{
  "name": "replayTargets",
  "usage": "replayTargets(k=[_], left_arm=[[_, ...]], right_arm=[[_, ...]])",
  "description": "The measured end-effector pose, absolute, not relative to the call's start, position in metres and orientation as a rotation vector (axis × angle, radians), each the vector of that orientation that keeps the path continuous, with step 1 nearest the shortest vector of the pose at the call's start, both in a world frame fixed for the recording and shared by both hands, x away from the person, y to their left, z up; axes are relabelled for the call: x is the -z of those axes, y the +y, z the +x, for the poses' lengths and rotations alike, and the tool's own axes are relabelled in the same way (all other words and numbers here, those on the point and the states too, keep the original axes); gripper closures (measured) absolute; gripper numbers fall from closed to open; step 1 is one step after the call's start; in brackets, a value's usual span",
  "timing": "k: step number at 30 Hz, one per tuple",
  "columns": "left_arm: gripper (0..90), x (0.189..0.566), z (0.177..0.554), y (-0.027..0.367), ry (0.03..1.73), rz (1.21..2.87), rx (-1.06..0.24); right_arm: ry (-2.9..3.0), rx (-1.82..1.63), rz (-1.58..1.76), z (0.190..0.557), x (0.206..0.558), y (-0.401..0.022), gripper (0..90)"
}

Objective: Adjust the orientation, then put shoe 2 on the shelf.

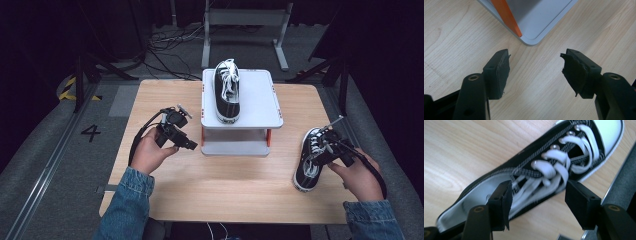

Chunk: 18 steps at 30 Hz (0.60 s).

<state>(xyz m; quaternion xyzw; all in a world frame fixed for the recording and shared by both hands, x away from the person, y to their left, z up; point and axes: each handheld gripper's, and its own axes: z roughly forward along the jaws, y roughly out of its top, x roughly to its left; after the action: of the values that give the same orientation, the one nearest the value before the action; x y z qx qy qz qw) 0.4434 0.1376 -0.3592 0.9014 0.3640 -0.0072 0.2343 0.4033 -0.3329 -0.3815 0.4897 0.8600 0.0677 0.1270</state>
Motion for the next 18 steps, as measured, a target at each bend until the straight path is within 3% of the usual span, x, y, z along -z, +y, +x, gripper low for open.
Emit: replayTargets(k=[9, 18], left_arm=[[38.0, 0.361, 0.441, 0.14, 1.015, 2.466, 0.026], [38.0, 0.36, 0.436, 0.151, 1.045, 2.453, 0.017]], right_arm=[[2.517, -0.228, 1.404, 0.42, 0.403, -0.341, 36.8], [2.527, -0.287, 1.483, 0.432, 0.402, -0.354, 57.6]])
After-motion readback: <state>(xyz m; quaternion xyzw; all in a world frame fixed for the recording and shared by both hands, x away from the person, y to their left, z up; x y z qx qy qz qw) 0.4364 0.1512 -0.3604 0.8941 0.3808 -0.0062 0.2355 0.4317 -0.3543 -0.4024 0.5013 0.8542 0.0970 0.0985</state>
